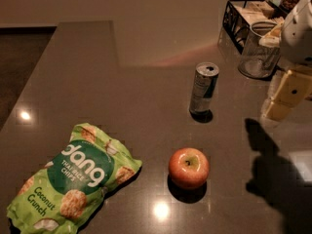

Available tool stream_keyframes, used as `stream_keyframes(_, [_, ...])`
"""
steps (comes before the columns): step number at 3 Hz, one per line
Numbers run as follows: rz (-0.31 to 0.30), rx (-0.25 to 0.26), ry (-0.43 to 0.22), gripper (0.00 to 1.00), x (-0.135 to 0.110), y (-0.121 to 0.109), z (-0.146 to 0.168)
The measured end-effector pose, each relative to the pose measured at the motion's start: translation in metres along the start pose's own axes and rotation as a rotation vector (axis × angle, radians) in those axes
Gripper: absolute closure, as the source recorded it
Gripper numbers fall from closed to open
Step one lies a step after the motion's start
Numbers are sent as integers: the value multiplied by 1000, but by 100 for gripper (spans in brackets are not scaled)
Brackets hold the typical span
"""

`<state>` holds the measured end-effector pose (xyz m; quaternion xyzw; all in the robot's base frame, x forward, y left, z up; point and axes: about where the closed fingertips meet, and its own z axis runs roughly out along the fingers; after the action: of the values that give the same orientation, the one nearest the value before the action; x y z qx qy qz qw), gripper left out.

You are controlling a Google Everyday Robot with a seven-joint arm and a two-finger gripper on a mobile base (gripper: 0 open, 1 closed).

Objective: Knock redbull can over

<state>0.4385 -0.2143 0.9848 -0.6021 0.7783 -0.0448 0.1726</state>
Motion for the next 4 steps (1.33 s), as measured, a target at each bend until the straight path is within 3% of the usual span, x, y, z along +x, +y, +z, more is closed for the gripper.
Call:
stream_keyframes(2, [22,-4,-27,0,-7,-1,10])
stream_keyframes(4, [129,-5,-122,0,-20,-13,50])
